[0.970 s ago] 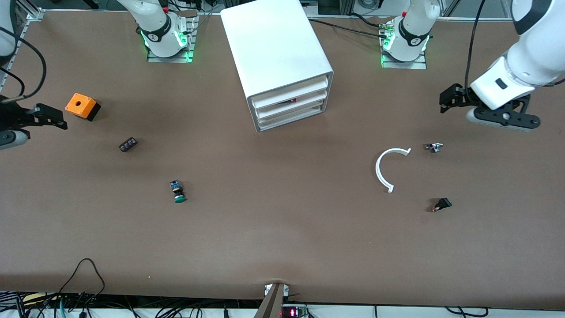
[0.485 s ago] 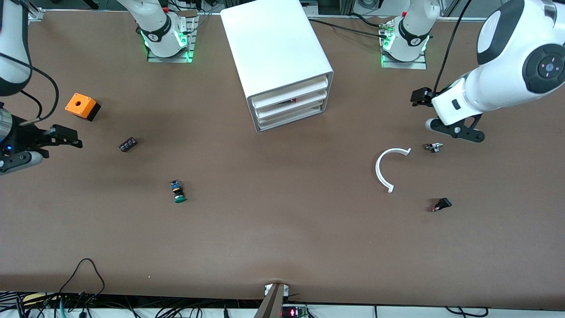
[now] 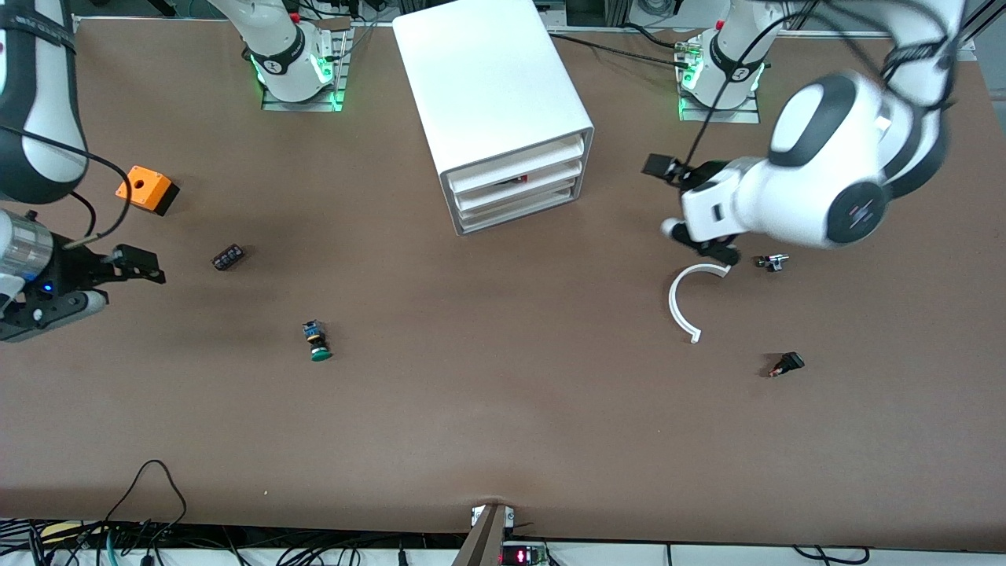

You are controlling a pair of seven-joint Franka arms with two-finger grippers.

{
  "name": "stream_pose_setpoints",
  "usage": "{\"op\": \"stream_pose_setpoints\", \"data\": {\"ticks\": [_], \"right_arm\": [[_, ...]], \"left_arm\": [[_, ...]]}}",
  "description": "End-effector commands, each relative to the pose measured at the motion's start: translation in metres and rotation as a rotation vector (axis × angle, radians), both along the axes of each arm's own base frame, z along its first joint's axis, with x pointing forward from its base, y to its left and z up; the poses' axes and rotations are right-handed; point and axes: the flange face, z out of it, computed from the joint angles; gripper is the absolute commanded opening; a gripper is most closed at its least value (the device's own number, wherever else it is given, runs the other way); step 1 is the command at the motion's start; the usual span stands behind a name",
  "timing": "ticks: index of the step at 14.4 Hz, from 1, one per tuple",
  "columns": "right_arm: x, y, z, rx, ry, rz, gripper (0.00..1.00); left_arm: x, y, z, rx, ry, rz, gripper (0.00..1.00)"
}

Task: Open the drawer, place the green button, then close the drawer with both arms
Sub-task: 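Grasp the drawer handle with the left gripper while the right gripper reaches the button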

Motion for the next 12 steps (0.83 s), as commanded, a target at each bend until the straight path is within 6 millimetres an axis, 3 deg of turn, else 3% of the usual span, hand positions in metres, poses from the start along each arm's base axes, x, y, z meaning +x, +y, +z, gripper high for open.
{"op": "stream_pose_setpoints", "data": {"ticks": [1, 3, 5, 7, 8, 9, 10, 11, 12], "right_arm": [[0.013, 0.027, -0.02, 0.018, -0.012, 0.033, 1.0], [0.018, 0.043, -0.048, 0.017, 0.016, 0.055, 1.0], [0.025, 0.062, -0.066, 0.013, -0.007, 0.081, 1.0], [0.03, 0.074, -0.076, -0.005, -0.023, 0.107, 1.0], [0.032, 0.075, -0.081, -0.001, -0.029, 0.106, 1.0], [0.033, 0.076, -0.086, 0.004, -0.031, 0.101, 1.0], [0.036, 0.077, -0.093, 0.004, -0.043, 0.1, 1.0], [0.039, 0.081, -0.103, 0.002, -0.054, 0.106, 1.0], [0.043, 0.084, -0.117, 0.0, -0.062, 0.112, 1.0]], "left_arm": [[0.016, -0.017, -0.042, -0.073, 0.053, 0.01, 1.0], [0.023, -0.029, -0.059, -0.15, -0.013, -0.025, 1.0], [0.034, -0.028, -0.084, -0.32, -0.066, -0.042, 1.0], [0.036, -0.031, -0.087, -0.384, -0.066, -0.018, 1.0], [0.04, -0.025, -0.086, -0.391, -0.081, -0.008, 1.0], [0.048, -0.003, -0.08, -0.409, -0.113, 0.004, 1.0], [0.062, 0.034, -0.074, -0.448, -0.151, 0.037, 1.0], [0.066, 0.045, -0.077, -0.531, -0.183, 0.037, 1.0], [0.067, 0.042, -0.083, -0.608, -0.207, 0.026, 1.0]]}}
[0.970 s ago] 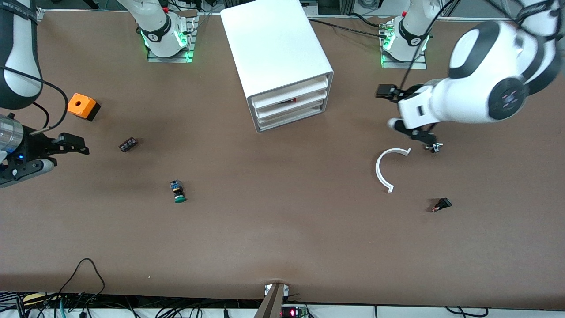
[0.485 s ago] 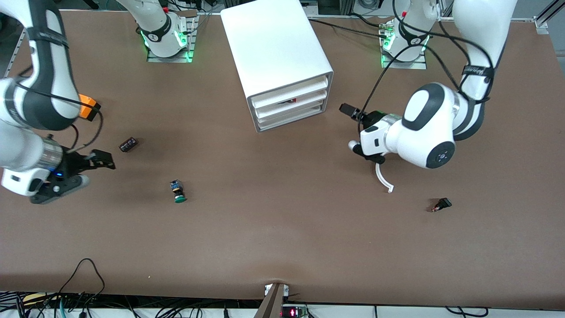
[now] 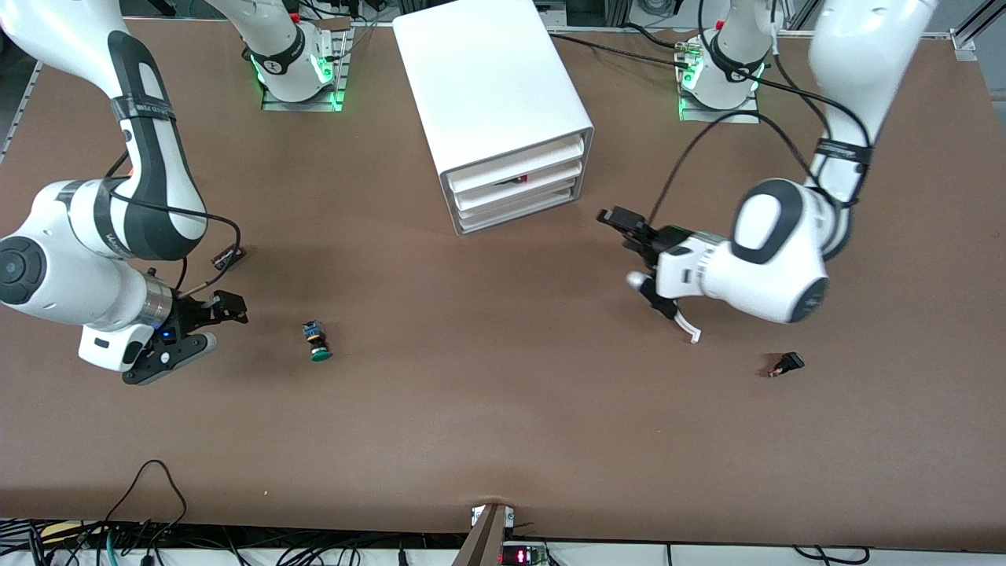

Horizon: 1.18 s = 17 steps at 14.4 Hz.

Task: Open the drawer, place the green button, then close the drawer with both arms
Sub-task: 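Grasp the drawer handle with the left gripper while the right gripper reaches the button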

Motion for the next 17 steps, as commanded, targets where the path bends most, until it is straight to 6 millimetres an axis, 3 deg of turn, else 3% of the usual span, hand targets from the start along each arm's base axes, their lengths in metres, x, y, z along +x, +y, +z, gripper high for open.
{"op": "stream_pose_setpoints", "data": {"ticks": [1, 4, 7, 12, 17], "right_arm": [[0.009, 0.017, -0.026, 0.009, -0.044, 0.017, 1.0], [0.013, 0.032, -0.049, 0.037, -0.065, 0.009, 1.0], [0.006, 0.048, -0.078, 0.071, -0.045, -0.004, 1.0], [-0.019, 0.077, -0.125, 0.058, -0.034, 0.019, 1.0], [-0.036, 0.078, -0.149, 0.049, 0.002, 0.023, 1.0]], "left_arm": [[0.006, 0.009, -0.008, -0.166, -0.054, -0.013, 1.0], [0.002, 0.001, -0.051, -0.246, -0.069, -0.07, 1.0], [-0.028, -0.021, -0.114, -0.393, -0.023, -0.022, 1.0], [-0.07, -0.063, -0.155, -0.506, -0.003, 0.07, 1.0], [-0.096, -0.083, -0.193, -0.535, 0.03, 0.082, 1.0]]}}
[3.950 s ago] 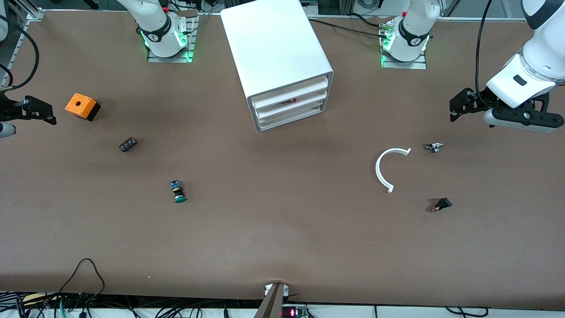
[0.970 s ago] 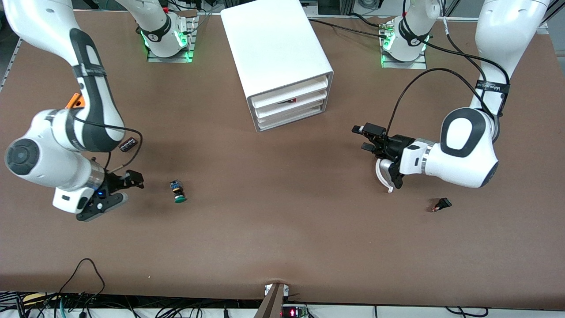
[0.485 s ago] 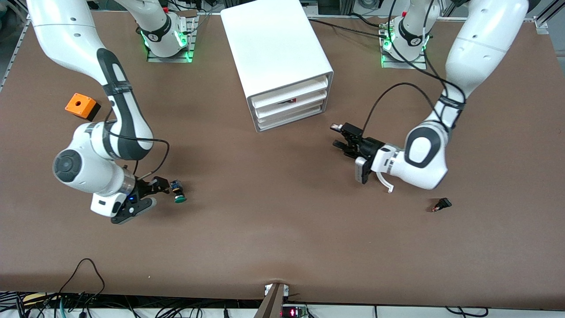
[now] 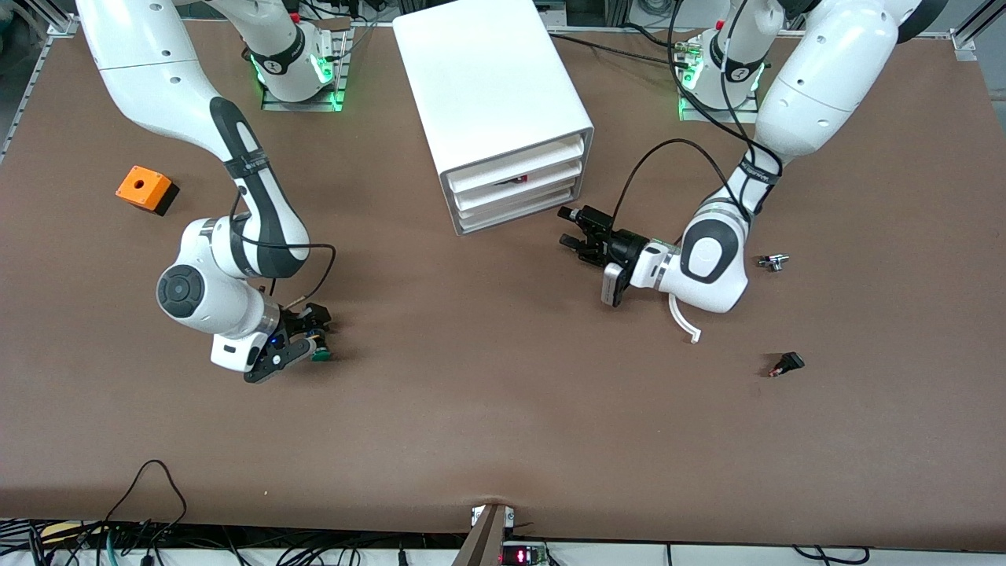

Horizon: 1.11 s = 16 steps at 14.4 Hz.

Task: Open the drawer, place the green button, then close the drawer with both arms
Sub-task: 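Grasp the drawer handle with the left gripper while the right gripper reaches the button, then pull the drawer open with the left gripper while the right gripper grasps the button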

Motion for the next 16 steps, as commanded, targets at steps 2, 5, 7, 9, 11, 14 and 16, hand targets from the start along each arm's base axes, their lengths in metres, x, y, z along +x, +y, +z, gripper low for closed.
{"op": "stream_pose_setpoints", "data": {"ticks": [2, 5, 7, 9, 11, 14, 16], "right_arm": [[-0.013, -0.005, -0.014, 0.005, -0.021, -0.028, 1.0], [-0.014, -0.007, -0.018, 0.004, -0.021, -0.032, 0.99], [-0.013, -0.006, -0.017, 0.003, -0.023, -0.032, 0.96], [-0.012, -0.005, -0.016, 0.004, -0.026, -0.03, 0.92], [-0.011, -0.005, -0.014, 0.004, -0.03, -0.03, 0.82], [-0.009, -0.002, -0.011, 0.006, -0.038, -0.024, 0.64], [-0.008, -0.003, -0.01, 0.006, -0.039, -0.028, 0.62]], "left_arm": [[-0.025, -0.024, -0.019, -0.057, 0.027, 0.028, 1.0], [-0.04, -0.037, -0.037, -0.075, 0.069, 0.037, 0.98], [-0.05, -0.047, -0.044, -0.075, 0.088, 0.027, 0.84], [-0.056, -0.052, -0.046, -0.082, 0.085, 0.018, 0.68], [-0.065, -0.053, -0.054, -0.093, 0.083, 0.012, 0.58], [-0.079, -0.059, -0.06, -0.097, 0.105, -0.003, 0.57], [-0.082, -0.063, -0.058, -0.104, 0.108, -0.01, 0.38]]}}
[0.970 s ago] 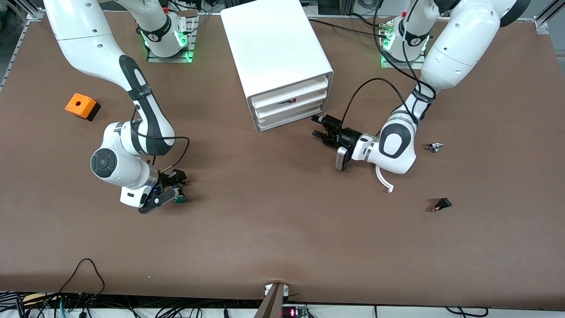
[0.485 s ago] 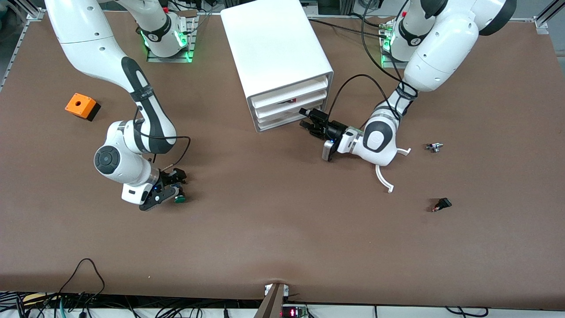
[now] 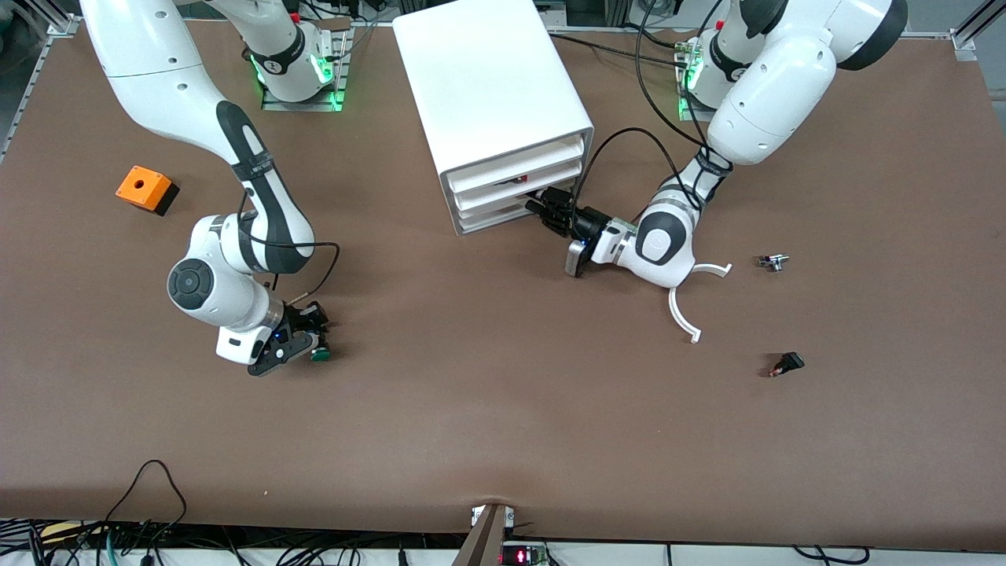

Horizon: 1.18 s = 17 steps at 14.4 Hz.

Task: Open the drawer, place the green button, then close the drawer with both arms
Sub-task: 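Pull the drawer open with the left gripper while the right gripper grasps the button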

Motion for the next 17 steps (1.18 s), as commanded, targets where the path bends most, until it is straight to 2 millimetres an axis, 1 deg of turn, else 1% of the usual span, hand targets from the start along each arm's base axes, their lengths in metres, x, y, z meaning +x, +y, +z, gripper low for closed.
{"op": "stream_pose_setpoints", "data": {"ticks": [1, 2, 3, 4, 7, 11, 14, 15, 17], "right_arm": [[0.001, 0.003, 0.005, 0.014, -0.01, -0.023, 0.57], [0.001, 0.003, 0.005, 0.014, -0.01, -0.029, 0.42], [0.001, 0.003, 0.004, 0.013, -0.008, -0.028, 0.42], [0.001, 0.003, 0.004, 0.013, -0.008, -0.028, 0.42], [0.0, 0.003, 0.002, 0.013, -0.005, -0.028, 0.41], [0.0, 0.004, 0.003, 0.011, -0.004, -0.025, 0.35], [-0.001, 0.001, 0.002, 0.007, -0.003, -0.017, 0.33], [0.0, 0.001, 0.003, 0.008, -0.006, -0.016, 0.32], [0.002, 0.001, 0.006, 0.003, -0.013, -0.004, 0.3]], "left_arm": [[-0.006, -0.006, 0.003, -0.028, -0.007, 0.018, 0.24], [-0.006, -0.006, 0.003, -0.028, -0.007, 0.018, 0.15], [-0.006, -0.006, 0.003, -0.028, -0.007, 0.018, 0.09], [-0.005, -0.005, 0.003, -0.026, -0.006, 0.019, 0.07], [0.001, -0.002, 0.004, -0.022, -0.006, 0.026, 0.05], [0.004, 0.0, 0.004, -0.017, -0.006, 0.033, 0.05], [0.018, 0.006, 0.005, -0.007, -0.023, 0.047, 0.05], [0.022, 0.01, 0.002, 0.002, -0.027, 0.053, 0.05], [0.034, 0.015, 0.002, 0.008, -0.043, 0.064, 0.05]]}}
